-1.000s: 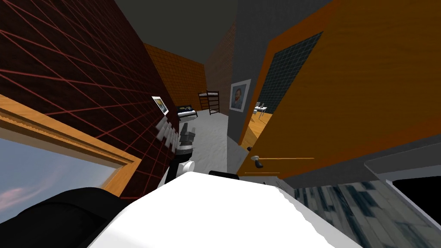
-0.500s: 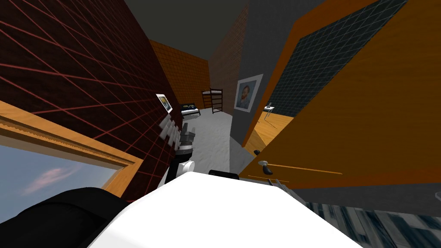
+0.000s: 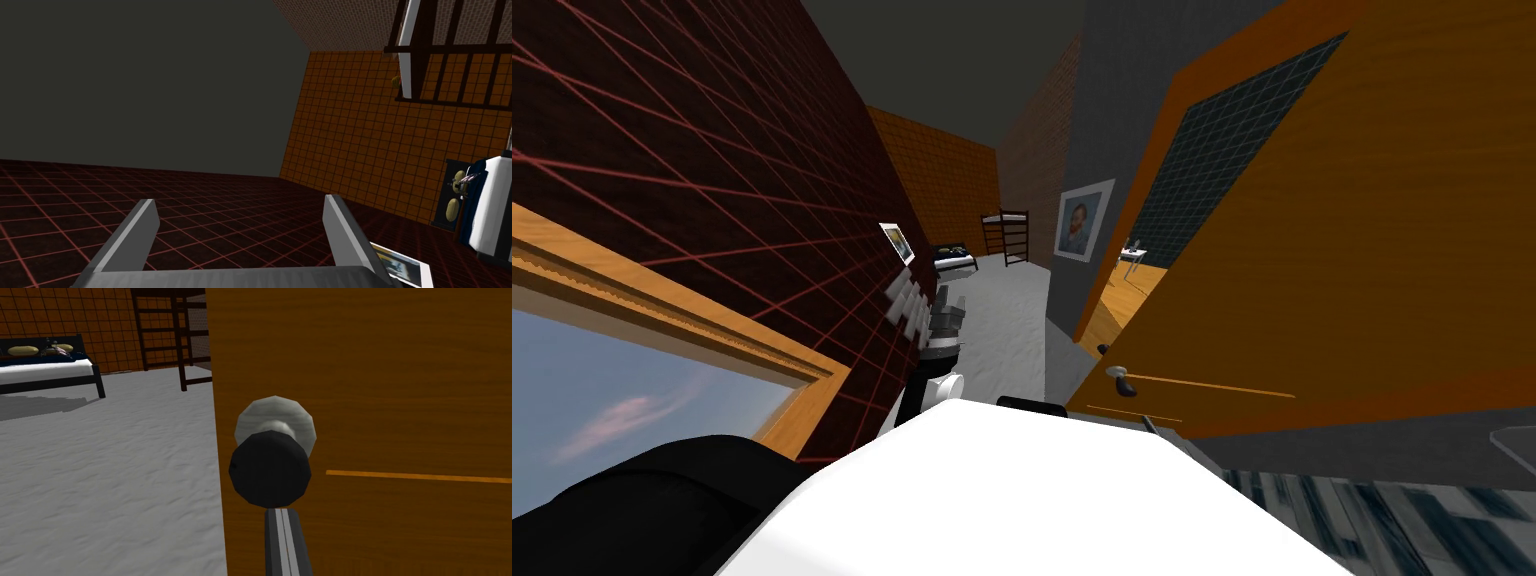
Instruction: Pull the door open
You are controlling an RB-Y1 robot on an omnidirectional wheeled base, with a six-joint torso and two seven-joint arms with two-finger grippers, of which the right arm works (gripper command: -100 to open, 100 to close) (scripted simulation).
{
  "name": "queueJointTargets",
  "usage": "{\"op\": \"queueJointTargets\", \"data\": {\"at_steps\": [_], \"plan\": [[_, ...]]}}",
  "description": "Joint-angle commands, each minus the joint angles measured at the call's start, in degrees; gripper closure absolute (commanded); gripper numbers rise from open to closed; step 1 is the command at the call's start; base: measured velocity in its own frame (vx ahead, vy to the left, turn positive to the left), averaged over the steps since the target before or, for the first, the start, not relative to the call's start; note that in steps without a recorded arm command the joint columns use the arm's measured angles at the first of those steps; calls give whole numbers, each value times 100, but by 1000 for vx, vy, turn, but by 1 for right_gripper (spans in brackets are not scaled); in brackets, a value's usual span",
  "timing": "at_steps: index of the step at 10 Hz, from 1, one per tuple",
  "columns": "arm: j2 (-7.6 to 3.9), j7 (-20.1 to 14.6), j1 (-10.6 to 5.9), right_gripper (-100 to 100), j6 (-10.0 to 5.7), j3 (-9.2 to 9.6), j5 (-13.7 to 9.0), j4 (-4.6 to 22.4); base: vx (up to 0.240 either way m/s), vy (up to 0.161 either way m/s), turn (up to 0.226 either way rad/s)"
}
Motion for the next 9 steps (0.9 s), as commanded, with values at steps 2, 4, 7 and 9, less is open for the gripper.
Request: {"op": "queueJointTargets", "data": {"at_steps": [2,4,7,9], "plan": [[95,104,217,-100,-203,7,-13,17,22,-3,-164],[176,192,401,-100,-375,14,-23,31,22,17,-125],[193,269,539,-100,-398,11,-35,-72,-22,26,-85],[186,229,489,-100,-340,-45,-94,-43,114,64,98]]}}
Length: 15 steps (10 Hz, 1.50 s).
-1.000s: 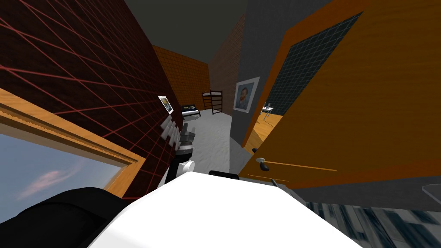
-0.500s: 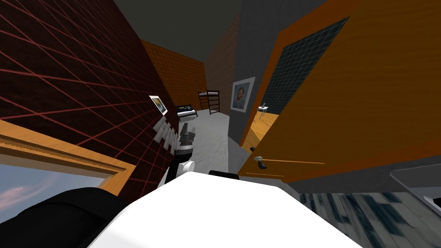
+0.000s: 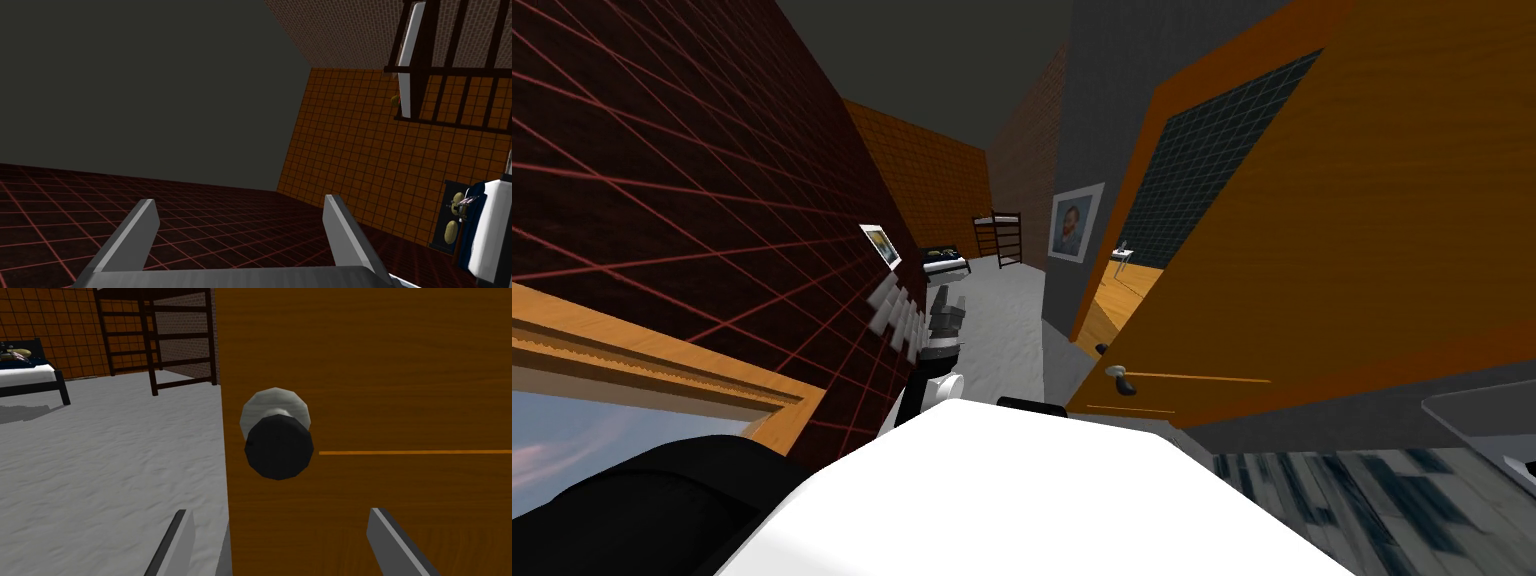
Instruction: Pull the door open
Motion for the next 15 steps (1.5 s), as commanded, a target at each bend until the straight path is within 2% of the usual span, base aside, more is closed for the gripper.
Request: {"op": "queueJointTargets", "data": {"at_steps": [1,4,5,6,11,15], "plan": [[-25,-31,-33,-100,89,-51,-52,-28,176,53,77],[-45,-107,-139,-100,239,-158,-162,10,209,21,98],[-40,-97,-135,-100,205,-134,-139,17,100,-14,24],[-40,-97,-135,100,205,-134,-139,17,-10,2,-17],[-40,-97,-135,100,205,-134,-139,17,-18,0,1],[65,-117,-46,100,-49,-142,-140,244,-165,-53,260]]}}
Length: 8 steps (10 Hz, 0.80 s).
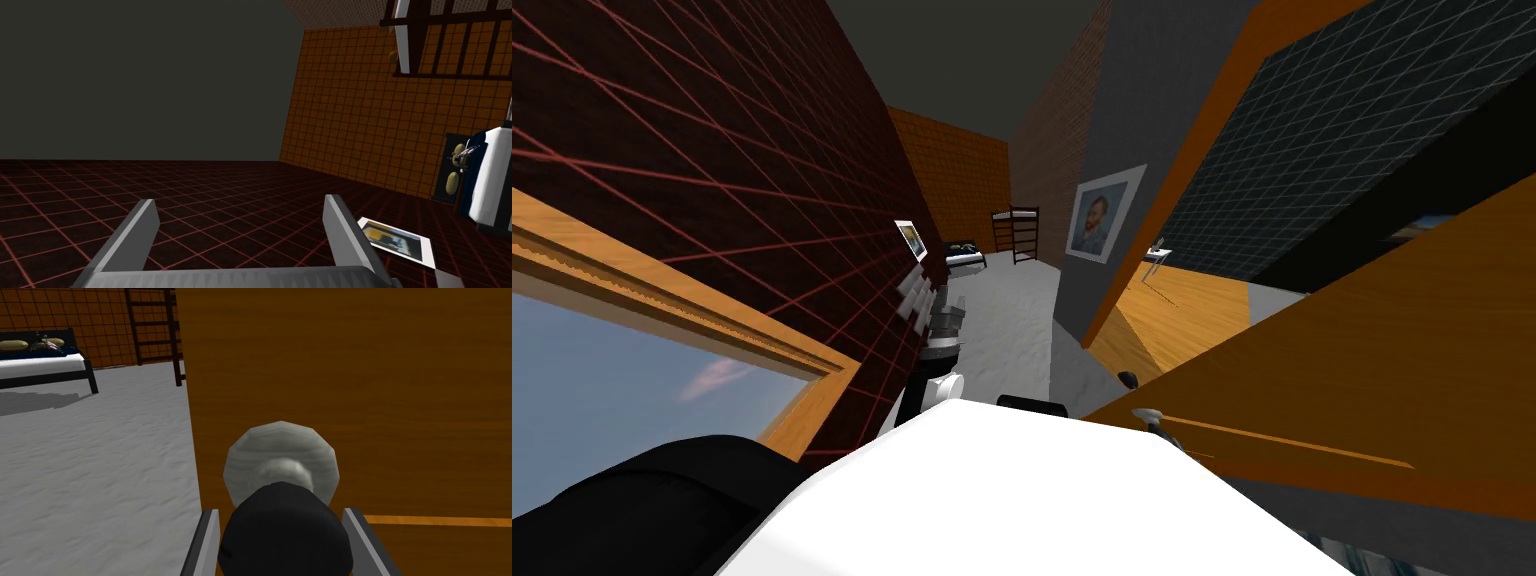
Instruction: Pull the door open
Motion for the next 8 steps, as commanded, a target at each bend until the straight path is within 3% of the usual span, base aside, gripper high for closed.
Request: {"op": "queueJointTargets", "data": {"at_steps": [1,5,8], "plan": [[64,-23,19,100,-143,15,13,160,-188,-54,175],[188,-44,125,100,-442,8,12,407,-200,-49,275],[249,-54,177,100,-590,5,12,529,-206,-53,149]]}}
